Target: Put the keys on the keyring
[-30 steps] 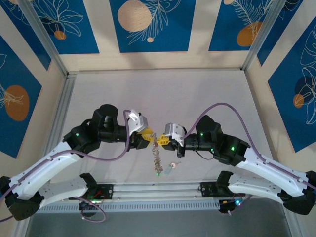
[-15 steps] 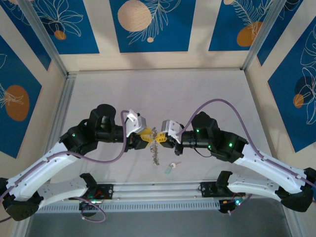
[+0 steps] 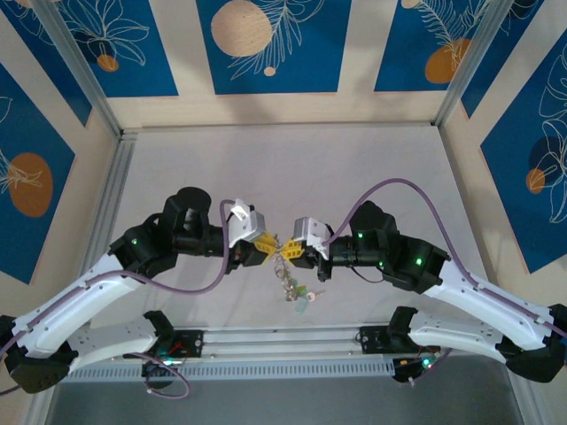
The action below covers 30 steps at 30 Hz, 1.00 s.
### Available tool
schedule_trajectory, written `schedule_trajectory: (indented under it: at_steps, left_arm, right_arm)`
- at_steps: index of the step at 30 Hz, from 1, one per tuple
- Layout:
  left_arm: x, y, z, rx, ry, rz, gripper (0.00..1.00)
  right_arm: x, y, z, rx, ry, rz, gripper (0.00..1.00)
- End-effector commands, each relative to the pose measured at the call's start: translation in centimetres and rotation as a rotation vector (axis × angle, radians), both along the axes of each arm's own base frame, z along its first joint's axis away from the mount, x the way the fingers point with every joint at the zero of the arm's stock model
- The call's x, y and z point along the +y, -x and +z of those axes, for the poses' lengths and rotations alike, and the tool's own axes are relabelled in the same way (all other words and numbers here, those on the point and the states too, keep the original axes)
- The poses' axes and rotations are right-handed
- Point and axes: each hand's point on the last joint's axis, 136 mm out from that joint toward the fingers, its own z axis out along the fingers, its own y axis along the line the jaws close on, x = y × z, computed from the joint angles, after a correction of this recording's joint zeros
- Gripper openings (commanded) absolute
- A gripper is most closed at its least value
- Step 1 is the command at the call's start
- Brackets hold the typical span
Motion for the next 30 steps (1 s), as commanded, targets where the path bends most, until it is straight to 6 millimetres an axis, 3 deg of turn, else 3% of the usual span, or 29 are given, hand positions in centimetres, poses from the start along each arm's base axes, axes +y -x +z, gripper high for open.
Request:
schedule_trajectory:
  at_steps: [1,6,22,30]
  left_arm:
    - [-0.5,0.2,0.1,-0.017,-0.009,-0.020,0.20]
    - [-0.5,0.4,0.1,-0.024,-0.013,-0.024,0.24]
    - [-0.7,0.5,-0.9,-0.050,-0.081,-0.009,0.23]
    - [-0.4,-0.4,-2.9,-0.055,-0.192,0.020,0.09]
  right_arm:
    - [1.0,0.9,3.7,-0.044,-0.141,0.067,0.00]
    - [1.1,-0.1,3.5,-0.030,-0.131,0.018,0.00]
    - [1.2,-0.6,3.9,-0.005,-0.145,-0.005,0.00]
    - [1.0,0.1,3.9,-0.018,-0.145,0.020,0.00]
